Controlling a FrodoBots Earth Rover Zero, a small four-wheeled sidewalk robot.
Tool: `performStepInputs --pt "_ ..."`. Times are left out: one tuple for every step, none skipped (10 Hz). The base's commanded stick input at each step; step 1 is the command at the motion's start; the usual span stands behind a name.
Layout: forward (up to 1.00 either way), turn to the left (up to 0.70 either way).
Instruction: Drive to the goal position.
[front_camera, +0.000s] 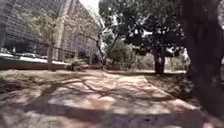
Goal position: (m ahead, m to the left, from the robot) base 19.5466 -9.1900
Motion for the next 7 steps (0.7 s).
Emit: performStepInputs --pt "0.99 0.00" --pt "0.99 0.00" --pt "0.99 0.00" --pt "0.99 0.00" --pt "0.99 0.00" --pt "0.99 0.00" --pt "0.99 0.00"
